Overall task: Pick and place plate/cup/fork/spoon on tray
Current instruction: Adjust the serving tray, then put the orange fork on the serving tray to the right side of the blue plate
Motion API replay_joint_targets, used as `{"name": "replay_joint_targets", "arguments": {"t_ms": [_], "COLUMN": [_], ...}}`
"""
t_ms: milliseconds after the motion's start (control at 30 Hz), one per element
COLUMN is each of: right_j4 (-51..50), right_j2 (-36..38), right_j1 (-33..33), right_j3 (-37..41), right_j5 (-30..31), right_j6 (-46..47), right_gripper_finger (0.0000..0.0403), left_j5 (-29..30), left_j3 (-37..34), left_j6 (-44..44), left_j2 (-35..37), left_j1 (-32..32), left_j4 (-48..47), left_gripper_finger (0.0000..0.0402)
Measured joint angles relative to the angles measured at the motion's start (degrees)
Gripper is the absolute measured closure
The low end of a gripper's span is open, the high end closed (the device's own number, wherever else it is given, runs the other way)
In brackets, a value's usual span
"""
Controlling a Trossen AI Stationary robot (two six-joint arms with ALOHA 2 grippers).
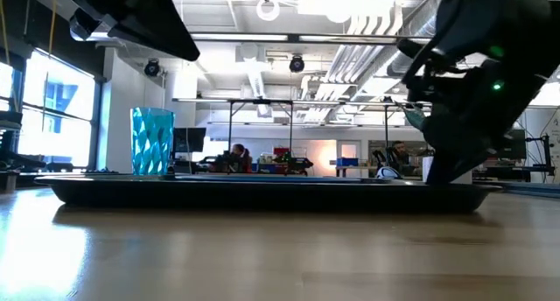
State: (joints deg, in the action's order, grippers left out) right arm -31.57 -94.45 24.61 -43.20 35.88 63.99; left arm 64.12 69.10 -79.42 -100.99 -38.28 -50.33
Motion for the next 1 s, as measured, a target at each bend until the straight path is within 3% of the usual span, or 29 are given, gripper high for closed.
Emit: {"name": "replay_joint_targets", "arguments": {"t_ms": [333, 533, 767, 1000], "right_j4": [-4.47, -7.01, -6.55, -0.12], "right_j2": [0.0, 0.02, 0.07, 0.13], "right_j1": [6.49, 7.03, 0.49, -12.08], "right_j3": [0.0, 0.04, -4.33, -11.28], "right_j5": [-1.46, 10.56, 31.9, 27.55], "right_j6": [4.13, 5.12, 1.37, -24.69], "right_gripper_finger": [0.0362, 0.0366, 0.0366, 0.0342], "left_j5": [-1.4, -2.14, -7.13, -11.41], "left_j3": [0.0, 0.0, -0.23, -2.44], "left_j6": [-0.04, 0.68, 21.76, 41.85], "left_j2": [0.0, 0.0, 0.0, 1.09], "left_j1": [2.25, 3.64, 13.92, 23.95], "left_j4": [0.07, 0.31, 3.25, 13.88], "left_gripper_finger": [0.0399, 0.0398, 0.0398, 0.0399]}}
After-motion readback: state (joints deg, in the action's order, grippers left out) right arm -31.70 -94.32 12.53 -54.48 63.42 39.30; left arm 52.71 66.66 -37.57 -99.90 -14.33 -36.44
